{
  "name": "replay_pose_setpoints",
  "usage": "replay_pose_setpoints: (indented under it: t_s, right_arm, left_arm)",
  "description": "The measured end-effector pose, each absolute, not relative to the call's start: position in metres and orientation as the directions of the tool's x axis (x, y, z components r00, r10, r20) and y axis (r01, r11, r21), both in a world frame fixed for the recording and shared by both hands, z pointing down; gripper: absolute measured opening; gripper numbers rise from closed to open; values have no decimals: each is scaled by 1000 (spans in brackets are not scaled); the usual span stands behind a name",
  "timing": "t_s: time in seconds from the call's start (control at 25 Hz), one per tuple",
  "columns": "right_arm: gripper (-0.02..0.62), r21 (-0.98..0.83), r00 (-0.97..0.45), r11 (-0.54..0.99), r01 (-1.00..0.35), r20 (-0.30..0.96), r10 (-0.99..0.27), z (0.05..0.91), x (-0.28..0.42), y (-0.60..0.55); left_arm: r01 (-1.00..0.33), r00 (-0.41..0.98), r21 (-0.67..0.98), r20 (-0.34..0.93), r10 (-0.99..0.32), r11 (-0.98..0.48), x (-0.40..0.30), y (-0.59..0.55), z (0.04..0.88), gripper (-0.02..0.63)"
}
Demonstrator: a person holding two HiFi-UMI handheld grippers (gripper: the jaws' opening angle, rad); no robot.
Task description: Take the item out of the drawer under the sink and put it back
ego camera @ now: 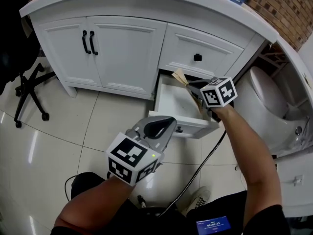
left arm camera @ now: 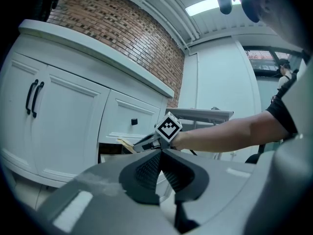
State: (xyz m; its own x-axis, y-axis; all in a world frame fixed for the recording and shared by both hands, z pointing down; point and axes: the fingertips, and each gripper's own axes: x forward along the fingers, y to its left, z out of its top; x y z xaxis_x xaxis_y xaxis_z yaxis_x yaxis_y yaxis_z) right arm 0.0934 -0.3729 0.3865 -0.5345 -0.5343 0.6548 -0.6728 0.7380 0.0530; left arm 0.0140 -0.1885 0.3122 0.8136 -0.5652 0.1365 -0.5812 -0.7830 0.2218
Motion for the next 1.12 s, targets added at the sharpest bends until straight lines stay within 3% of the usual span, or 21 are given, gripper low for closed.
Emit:
replay_pose_setpoints:
  t_s: [0.52,0.8,1.12]
  right_arm:
    - [18,94,-343,787,-609,864,-368,471,91,-384]
    - [72,112,-307,775,-622,875,-373,480,92,-388]
    - [75,94,-329,774,-626,868,-372,474,94,-382]
  left_arm:
    - [-584,811,241,137,-568,-775,12,-195,314,6]
    - [-581,813,237,136,-566,-778,10,-197,314,6]
    - [-585,810,233,138,-569,-777,10,-196,313,6]
